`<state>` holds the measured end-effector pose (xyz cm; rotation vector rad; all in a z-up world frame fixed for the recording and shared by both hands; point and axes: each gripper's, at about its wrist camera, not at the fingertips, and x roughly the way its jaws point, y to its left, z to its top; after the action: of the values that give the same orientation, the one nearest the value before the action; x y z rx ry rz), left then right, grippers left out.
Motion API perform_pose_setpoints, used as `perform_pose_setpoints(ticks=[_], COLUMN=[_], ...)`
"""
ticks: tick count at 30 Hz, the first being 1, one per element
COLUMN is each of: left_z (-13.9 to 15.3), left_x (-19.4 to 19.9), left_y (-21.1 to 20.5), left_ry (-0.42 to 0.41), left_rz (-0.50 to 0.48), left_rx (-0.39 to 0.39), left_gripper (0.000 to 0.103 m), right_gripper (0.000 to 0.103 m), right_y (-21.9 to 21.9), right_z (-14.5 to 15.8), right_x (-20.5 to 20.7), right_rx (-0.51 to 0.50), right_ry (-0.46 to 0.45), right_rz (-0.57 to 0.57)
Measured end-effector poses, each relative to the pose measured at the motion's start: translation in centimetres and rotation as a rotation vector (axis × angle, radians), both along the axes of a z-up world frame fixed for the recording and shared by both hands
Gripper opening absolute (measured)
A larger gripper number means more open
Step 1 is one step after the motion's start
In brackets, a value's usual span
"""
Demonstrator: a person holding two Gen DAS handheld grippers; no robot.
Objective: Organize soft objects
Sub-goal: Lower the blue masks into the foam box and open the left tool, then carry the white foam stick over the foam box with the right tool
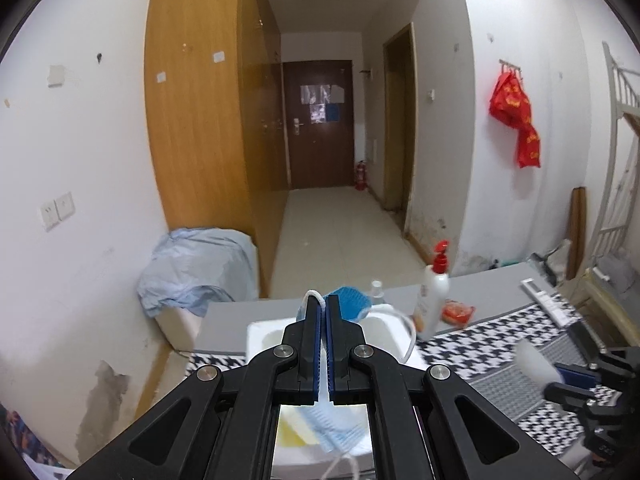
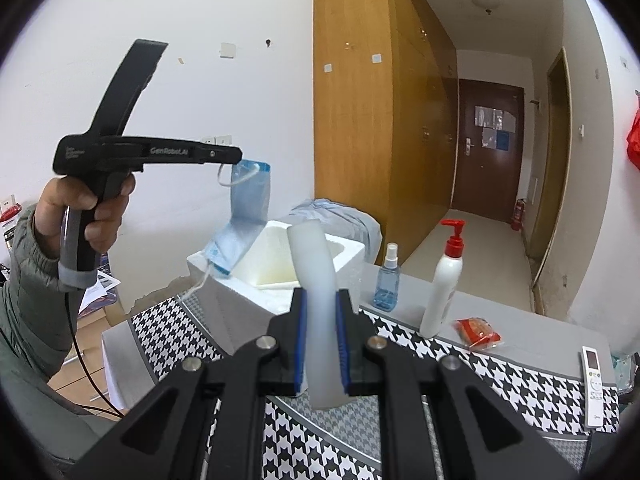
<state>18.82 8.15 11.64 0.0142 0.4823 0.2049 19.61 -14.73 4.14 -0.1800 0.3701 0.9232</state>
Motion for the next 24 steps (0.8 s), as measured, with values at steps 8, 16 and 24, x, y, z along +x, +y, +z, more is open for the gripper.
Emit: perform_pose_setpoints(ticks=[8,16,24], left_z=[-1.3,-3.5,-4.9], left_x=[2.5,4.9,4.9], left_y=[1.2,1.9,2.2], left_ry=[0.106,0.218,0.271], left_rz=[-0.003,-0.03,-0.008], left_rx=[-0.024,-0.078,-0.092], left_gripper=[0.002,0.004,0.083], right_gripper=[0.017,0.017,0.017], right_y=[-0.2,-0.8,-0.6], right_z=[-0.5,-0.8,-1.1], right_x=[-0.2,-0.3,0.0], right_rx=[-0.005,-0.009,-0.017], right_ry=[0.006,0.019,0.023], right_rz=[-0.028,-0.058,-0.061])
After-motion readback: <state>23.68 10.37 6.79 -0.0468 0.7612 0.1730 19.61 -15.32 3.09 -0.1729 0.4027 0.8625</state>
